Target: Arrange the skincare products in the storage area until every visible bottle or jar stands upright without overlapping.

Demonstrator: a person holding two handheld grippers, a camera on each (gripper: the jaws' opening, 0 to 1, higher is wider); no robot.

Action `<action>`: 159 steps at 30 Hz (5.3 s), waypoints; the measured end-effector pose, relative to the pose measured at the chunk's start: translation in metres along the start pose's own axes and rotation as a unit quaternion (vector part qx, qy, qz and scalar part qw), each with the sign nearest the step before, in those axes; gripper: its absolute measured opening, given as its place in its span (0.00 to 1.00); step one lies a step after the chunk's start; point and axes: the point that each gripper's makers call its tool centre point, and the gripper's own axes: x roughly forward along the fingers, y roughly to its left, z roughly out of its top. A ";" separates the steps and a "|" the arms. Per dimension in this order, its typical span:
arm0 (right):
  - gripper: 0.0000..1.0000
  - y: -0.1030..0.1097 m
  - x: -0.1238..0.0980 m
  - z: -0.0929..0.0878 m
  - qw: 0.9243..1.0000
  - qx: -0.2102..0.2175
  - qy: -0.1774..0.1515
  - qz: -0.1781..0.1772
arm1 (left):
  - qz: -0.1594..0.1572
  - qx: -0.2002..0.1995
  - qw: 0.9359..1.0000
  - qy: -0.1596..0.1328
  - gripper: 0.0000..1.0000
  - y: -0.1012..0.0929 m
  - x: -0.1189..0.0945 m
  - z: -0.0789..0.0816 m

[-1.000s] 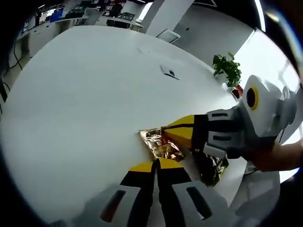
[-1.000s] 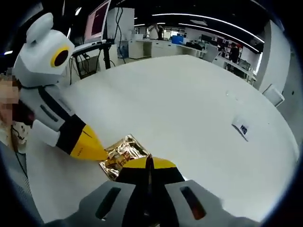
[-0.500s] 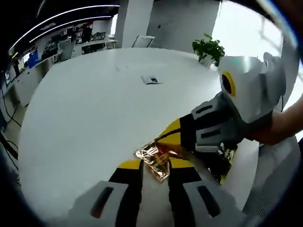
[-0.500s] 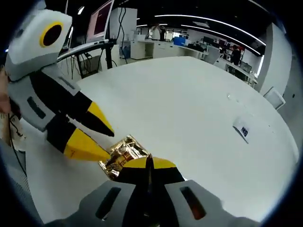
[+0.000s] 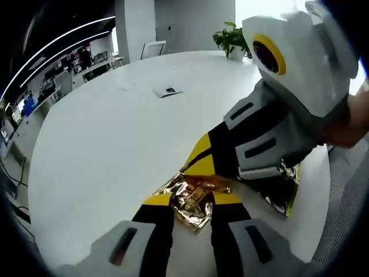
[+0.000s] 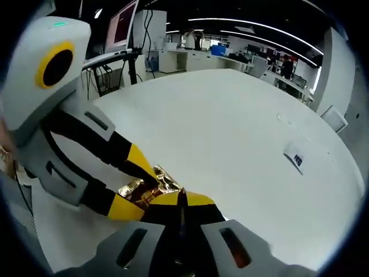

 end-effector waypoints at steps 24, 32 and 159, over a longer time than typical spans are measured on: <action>0.37 -0.010 -0.022 0.021 0.999 0.003 -0.045 -0.019 | 0.001 0.001 1.000 -0.002 0.26 -0.002 0.000 0.001; 0.39 -0.020 -0.037 0.031 0.998 0.011 -0.064 -0.025 | -0.002 -0.026 1.000 -0.003 0.37 -0.001 0.001 0.003; 0.96 -0.046 -0.261 -0.093 0.970 0.163 -0.148 -0.102 | 0.011 -0.014 0.999 -0.030 0.83 -0.048 -0.072 0.075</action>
